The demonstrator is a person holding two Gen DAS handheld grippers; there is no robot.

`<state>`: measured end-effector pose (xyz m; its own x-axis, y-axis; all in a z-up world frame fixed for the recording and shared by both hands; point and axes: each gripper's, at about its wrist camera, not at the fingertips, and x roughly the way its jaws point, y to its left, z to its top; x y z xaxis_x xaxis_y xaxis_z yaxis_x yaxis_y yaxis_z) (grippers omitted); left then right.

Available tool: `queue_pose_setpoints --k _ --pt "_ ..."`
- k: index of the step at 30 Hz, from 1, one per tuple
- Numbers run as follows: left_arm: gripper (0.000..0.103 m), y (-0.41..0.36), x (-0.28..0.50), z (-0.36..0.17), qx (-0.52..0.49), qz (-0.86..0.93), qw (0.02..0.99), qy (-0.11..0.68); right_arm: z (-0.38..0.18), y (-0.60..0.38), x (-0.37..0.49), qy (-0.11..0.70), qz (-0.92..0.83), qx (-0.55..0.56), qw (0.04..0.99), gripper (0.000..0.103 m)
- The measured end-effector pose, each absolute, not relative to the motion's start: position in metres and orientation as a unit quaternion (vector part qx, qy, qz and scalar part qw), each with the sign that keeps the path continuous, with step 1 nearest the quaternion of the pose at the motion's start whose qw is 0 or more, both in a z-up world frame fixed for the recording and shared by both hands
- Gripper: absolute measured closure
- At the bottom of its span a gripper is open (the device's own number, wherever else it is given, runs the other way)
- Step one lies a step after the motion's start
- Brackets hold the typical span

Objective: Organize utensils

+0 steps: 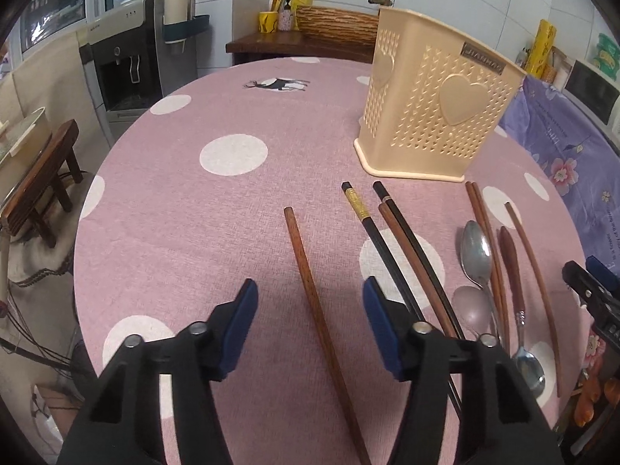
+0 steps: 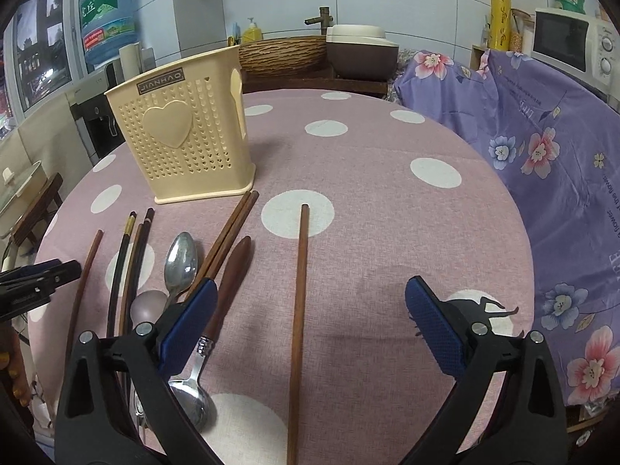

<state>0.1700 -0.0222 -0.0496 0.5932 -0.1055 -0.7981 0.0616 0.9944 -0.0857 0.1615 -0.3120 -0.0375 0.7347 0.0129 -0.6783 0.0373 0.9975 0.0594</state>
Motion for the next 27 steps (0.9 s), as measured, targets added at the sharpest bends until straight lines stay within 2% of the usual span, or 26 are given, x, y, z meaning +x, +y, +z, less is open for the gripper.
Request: queue_pose_setpoints --k 4,11,22,27 --pt "0.066 -0.029 0.184 -0.058 -0.021 -0.037 0.882 0.469 -0.040 -0.307 0.163 0.365 -0.004 0.023 0.931 0.007" --pt "0.075 -0.031 0.193 -0.060 -0.024 -0.024 0.882 0.470 -0.044 -0.313 0.175 0.376 -0.004 0.025 0.926 0.015" --pt "0.080 -0.030 0.197 -0.060 -0.025 -0.025 0.883 0.468 -0.064 -0.311 0.229 0.449 0.014 0.013 0.893 0.057" --pt "0.080 -0.033 0.194 -0.061 -0.024 -0.025 0.884 0.465 -0.070 -0.308 0.237 0.451 0.006 0.008 0.892 0.059"
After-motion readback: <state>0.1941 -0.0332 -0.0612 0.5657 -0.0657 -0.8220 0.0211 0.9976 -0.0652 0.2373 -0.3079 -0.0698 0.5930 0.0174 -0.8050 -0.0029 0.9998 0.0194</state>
